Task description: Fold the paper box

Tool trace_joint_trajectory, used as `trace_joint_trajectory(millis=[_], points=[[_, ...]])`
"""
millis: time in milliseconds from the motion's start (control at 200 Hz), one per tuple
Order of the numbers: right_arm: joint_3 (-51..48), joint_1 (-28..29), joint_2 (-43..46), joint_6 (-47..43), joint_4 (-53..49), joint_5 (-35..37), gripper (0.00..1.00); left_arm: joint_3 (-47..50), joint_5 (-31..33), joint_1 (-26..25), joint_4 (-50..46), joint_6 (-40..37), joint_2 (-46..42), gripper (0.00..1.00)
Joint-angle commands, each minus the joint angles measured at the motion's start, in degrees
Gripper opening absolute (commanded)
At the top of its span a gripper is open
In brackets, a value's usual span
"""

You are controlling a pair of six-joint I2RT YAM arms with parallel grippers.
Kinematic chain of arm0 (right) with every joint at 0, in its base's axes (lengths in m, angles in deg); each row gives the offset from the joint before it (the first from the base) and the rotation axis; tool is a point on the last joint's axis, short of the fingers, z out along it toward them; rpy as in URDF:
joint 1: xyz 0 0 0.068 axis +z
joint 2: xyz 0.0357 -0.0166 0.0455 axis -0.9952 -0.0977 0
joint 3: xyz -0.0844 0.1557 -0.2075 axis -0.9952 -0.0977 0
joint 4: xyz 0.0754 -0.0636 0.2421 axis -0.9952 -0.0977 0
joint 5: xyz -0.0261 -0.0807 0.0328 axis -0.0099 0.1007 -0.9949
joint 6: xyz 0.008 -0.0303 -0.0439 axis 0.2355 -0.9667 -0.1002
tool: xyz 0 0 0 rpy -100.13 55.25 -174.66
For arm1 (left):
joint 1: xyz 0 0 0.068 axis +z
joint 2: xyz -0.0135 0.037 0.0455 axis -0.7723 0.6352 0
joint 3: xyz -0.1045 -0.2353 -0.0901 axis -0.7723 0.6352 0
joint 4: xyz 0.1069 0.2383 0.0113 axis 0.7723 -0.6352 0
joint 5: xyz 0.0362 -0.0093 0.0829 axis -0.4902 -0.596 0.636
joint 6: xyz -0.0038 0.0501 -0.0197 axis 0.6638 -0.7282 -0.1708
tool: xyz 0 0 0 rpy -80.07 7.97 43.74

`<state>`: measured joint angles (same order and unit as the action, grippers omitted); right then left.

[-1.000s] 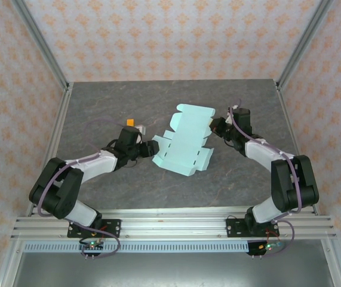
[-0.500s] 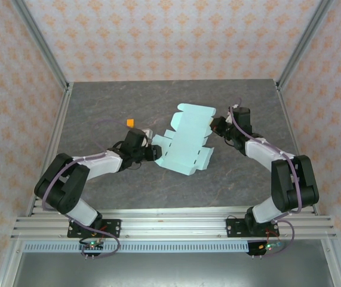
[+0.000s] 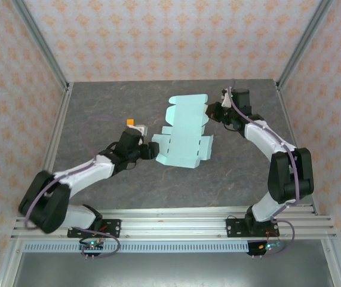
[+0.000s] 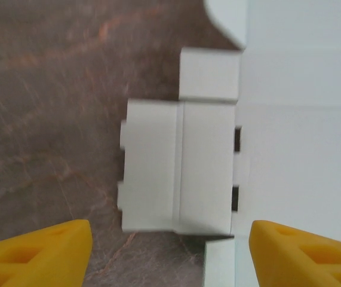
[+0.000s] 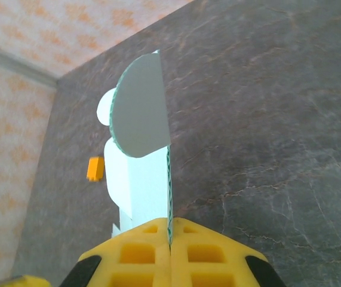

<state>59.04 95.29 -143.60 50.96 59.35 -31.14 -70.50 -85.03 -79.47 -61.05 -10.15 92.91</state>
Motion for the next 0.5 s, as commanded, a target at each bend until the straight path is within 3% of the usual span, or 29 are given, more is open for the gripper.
trace_joint_trajectory(millis=[0,160,315,495], points=[[3.49,0.94,3.09,-12.31,-8.18,-7.71,0.00,-1.79,5.75,-0.37,-1.14,-7.96,-5.02,0.74],[10.02,3.49,5.41,-30.95,-19.42,-13.95,0.00,-14.05,1.36,-0.36,-4.96,-24.66,-4.58,0.75],[13.75,5.65,7.40,-41.77,-24.44,-18.56,0.00,-32.64,-3.89,-0.30,-21.49,-41.54,2.42,0.77],[16.85,6.67,9.01,-50.06,-28.74,-21.10,0.00,-48.88,-10.79,0.02,-38.63,-52.40,10.48,0.81]])
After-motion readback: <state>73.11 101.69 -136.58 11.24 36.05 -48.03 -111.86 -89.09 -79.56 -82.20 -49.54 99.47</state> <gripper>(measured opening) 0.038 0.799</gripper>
